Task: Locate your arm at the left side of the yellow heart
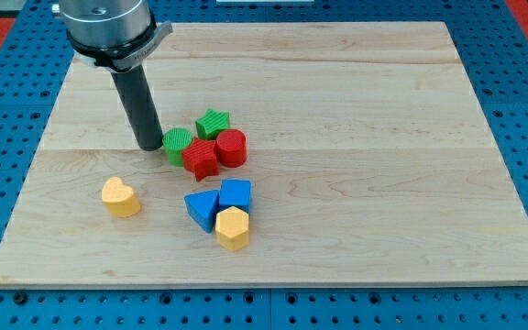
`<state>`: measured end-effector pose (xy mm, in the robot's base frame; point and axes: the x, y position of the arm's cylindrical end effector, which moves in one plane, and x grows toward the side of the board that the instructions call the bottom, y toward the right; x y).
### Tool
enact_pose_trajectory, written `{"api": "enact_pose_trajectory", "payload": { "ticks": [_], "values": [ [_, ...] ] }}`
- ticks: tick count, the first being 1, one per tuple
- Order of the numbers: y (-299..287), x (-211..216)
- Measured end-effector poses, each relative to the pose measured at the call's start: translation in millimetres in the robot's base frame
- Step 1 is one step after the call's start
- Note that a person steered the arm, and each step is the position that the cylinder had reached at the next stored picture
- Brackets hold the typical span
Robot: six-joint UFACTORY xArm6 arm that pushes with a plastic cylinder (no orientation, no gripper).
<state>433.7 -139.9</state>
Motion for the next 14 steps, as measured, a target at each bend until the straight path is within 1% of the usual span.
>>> {"api": "enact_pose_trajectory", "payload": {
  "ticks": [1,2,3,4,5,7,8,9,10,11,12,13,14],
  "values": [
    [42.2,1.7],
    [30.6,1.7],
    [-47.5,-3.1],
    [-10.3,-66.6],
    [29.7,-95.9],
    [30.1,-23.4],
    [26.6,-26.0],
    [2.6,-27.0],
    [-99.4,6.3],
    [-164.6,35.3],
    [-161.2,86.5],
    [-146.8,95.8],
    [-120.0,96.2]
  ]
}}
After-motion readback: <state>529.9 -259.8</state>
